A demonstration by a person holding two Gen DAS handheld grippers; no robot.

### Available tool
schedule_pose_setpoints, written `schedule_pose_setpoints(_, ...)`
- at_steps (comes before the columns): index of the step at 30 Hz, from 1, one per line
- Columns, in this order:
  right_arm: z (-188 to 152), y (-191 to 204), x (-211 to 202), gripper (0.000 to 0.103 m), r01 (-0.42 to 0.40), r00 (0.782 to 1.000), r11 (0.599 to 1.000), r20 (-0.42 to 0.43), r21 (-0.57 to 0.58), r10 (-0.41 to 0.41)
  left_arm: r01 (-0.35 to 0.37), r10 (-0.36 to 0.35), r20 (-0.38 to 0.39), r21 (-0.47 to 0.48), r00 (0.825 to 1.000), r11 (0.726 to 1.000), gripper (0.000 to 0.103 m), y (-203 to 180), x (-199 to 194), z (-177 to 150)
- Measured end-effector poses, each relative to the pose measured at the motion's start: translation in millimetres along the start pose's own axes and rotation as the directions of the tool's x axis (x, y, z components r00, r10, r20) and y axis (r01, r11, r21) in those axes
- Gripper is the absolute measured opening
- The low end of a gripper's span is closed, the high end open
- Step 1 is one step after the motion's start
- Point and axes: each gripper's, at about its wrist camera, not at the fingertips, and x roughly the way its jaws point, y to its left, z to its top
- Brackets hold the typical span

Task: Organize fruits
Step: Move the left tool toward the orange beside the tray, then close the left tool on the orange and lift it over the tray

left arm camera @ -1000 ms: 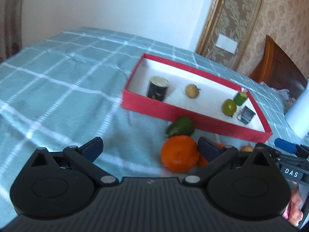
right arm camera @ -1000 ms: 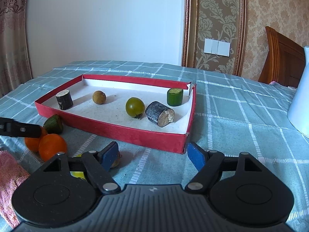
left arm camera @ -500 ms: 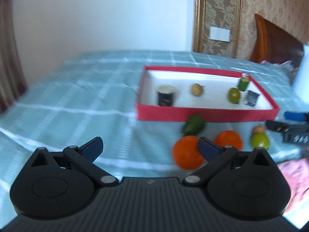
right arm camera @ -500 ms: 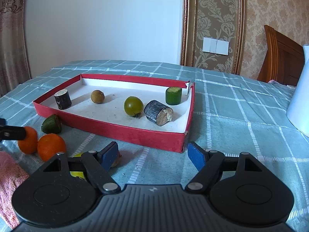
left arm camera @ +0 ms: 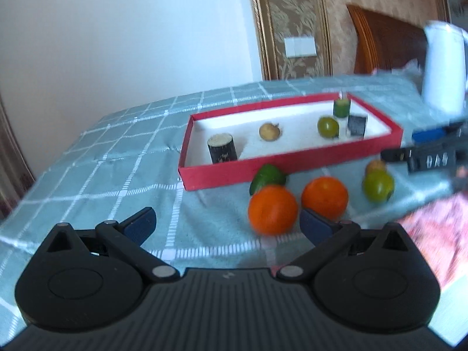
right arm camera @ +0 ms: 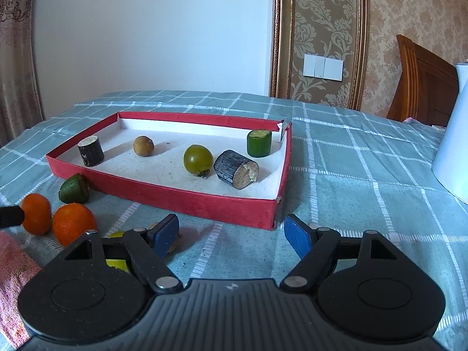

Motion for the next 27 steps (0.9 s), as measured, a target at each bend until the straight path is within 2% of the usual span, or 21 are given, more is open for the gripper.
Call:
schedule_pose_setpoints(9, 0.6, 0.4, -0.1, 0.079, 0.001, 1.000, 1.000, 0.001, -0.001, -0.001, 0.041, -0.040, -0.031, 0.022, 0.999, 0.999, 0.103, -11.8, 25.1, 9.7)
schedule_pose_setpoints(12, 0.8, 0.7, -0.4, 0.079, 0.002, 1.000, 1.000, 0.003, -0.003, -0.002, 0.046, -0.045, -0.012, 0.020, 0.999, 0.999, 0.103, -11.4, 28.0, 12.4)
schedule_pose_setpoints(15, 0.6, 0.8, -0.7, 0.079, 0.003, 1.000, 1.000, 0.003, -0.005, -0.003, 0.102, -0.102, -0.013, 0.019, 0.995, 0.995, 0.085, -7.0, 28.2, 12.3)
schedule_pose_setpoints(16, 0.6, 0.8, -0.8, 0.079, 0.003, 1.000, 1.000, 0.005, -0.004, -0.003, 0.109, -0.109, -0.022, 0.028, 0.994, 0.994, 0.081, -6.4, 29.7, 11.7)
schedule_pose_setpoints(18, 0.8, 0.8, -1.2, 0.079, 0.003, 1.000, 1.000, 0.006, -0.003, -0.003, 0.130, -0.129, -0.040, 0.048, 0.991, 0.990, 0.078, -5.1, 33.9, 7.9)
schedule_pose_setpoints(21, 1.0, 0.9, -1.3, 0.079, 0.004, 1.000, 1.000, 0.007, -0.004, -0.004, 0.198, -0.197, -0.042, 0.025, 0.980, 0.980, 0.077, 1.5, 38.8, 2.2)
schedule_pose_setpoints(26, 1.1, 0.5, -0.1, 0.079, 0.004, 1.000, 1.000, 0.001, -0.001, -0.004, 0.210, -0.210, -0.027, 0.030, 0.977, 0.977, 0.075, -1.3, 41.4, 3.1)
schedule_pose_setpoints(27, 1.0, 0.3, 0.0, 0.079, 0.005, 1.000, 1.000, 0.001, -0.001, -0.005, 0.209, -0.208, -0.028, 0.035, 0.978, 0.977, 0.066, -2.2, 42.5, 3.8)
